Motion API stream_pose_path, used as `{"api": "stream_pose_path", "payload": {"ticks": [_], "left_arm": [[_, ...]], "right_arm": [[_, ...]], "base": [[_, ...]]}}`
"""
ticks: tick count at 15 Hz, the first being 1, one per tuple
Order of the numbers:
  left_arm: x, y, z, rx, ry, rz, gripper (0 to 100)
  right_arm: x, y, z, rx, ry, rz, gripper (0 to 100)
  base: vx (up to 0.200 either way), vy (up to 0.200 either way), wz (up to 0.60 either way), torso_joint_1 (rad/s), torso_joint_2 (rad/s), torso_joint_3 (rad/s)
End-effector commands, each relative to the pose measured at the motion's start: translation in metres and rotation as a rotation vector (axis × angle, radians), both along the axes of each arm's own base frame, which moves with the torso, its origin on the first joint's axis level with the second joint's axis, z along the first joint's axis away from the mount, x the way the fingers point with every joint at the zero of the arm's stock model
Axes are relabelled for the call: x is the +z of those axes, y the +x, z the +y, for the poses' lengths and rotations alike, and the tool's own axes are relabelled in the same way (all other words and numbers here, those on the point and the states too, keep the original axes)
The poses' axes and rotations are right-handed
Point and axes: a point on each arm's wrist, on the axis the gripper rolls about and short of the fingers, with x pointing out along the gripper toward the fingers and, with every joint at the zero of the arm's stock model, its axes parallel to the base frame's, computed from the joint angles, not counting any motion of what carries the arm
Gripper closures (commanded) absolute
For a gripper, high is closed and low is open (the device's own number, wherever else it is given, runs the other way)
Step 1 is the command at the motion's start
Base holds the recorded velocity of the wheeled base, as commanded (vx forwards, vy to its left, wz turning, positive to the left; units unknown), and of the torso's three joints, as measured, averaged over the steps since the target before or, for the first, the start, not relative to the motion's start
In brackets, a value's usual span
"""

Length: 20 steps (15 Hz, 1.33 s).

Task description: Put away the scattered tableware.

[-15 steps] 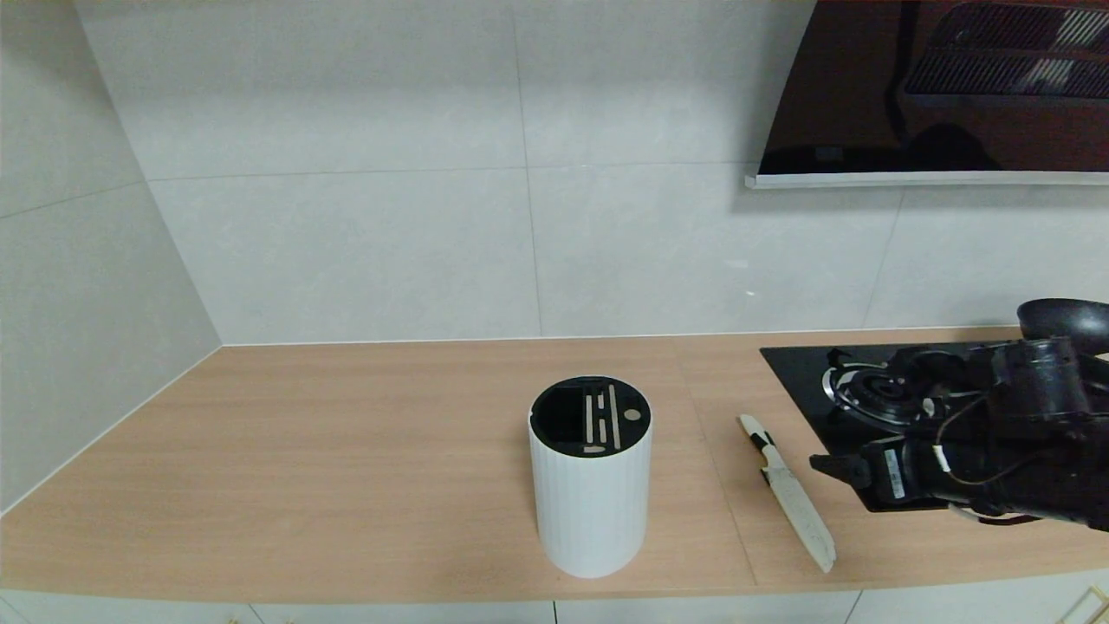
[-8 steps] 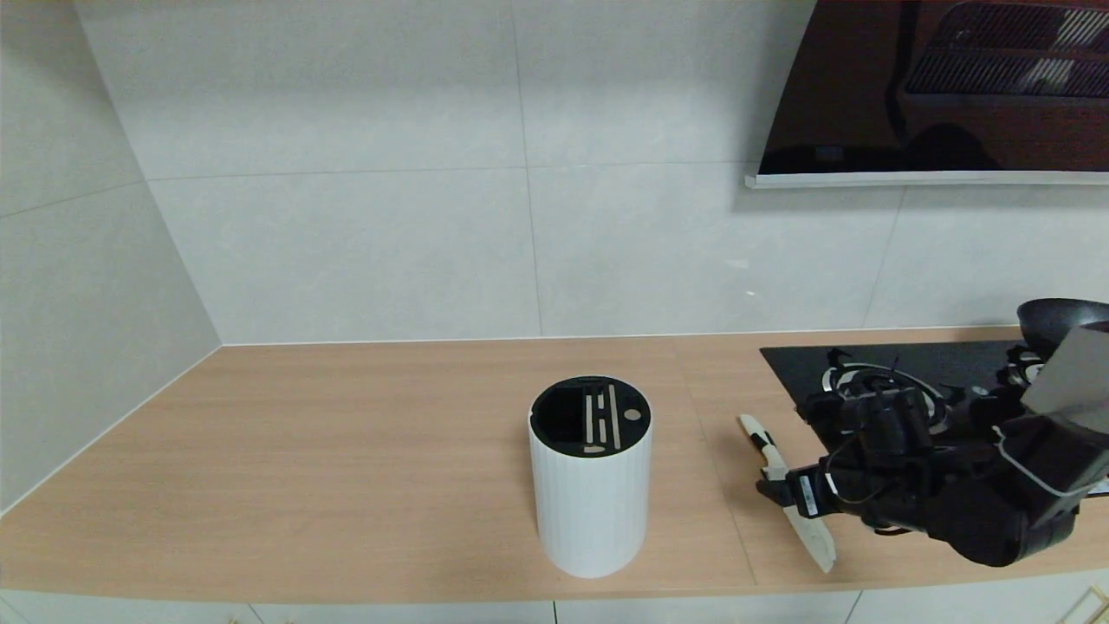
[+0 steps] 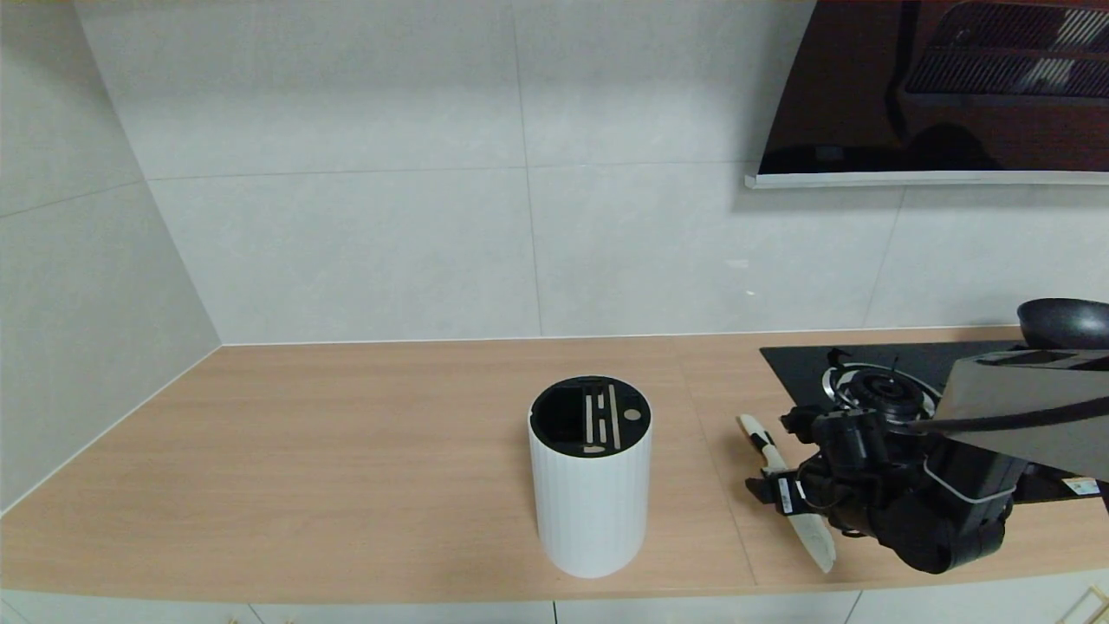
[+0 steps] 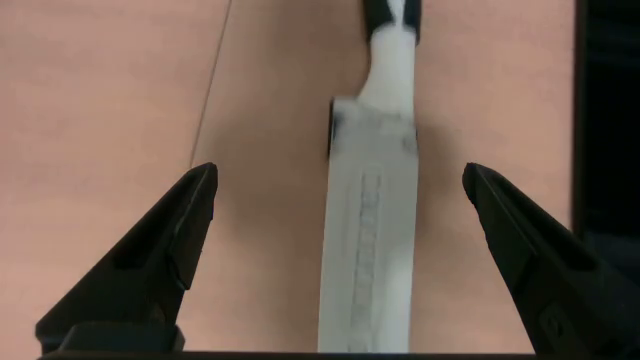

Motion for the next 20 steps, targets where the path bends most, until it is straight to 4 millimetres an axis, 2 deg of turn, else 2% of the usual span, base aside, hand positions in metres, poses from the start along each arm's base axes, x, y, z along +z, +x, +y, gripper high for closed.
{"api": "stream_pose_path", "payload": {"ticks": [1,18,19,20], "left_arm": [[-0.0002,0.0001,0.0000,0.000,0.000,0.001,0],[-0.0002,0.0001,0.0000,0.000,0.000,0.001,0],[-0.0002,0.0001,0.0000,0.000,0.000,0.001,0],[0.0002,0.0000,0.0000,0.000,0.000,-0.001,0]], "right_arm": [[-0.0119,0.0072,0.0015,-0.021,0.011,0.011,0],[-0.0194,0.0159,-0.0015,-0.051,0.002,0.005,0],[-0.0192,0.0160,-0.0016,-0.054,0.001,0.003,100],[-0.0196,0.0155,-0.0017,-0.053,-0.001,0.006,100]], "base": [[0.000,0.000,0.00,0.000,0.00,0.000],[0.000,0.000,0.00,0.000,0.00,0.000],[0.000,0.000,0.00,0.000,0.00,0.000],[0.000,0.000,0.00,0.000,0.00,0.000]]}}
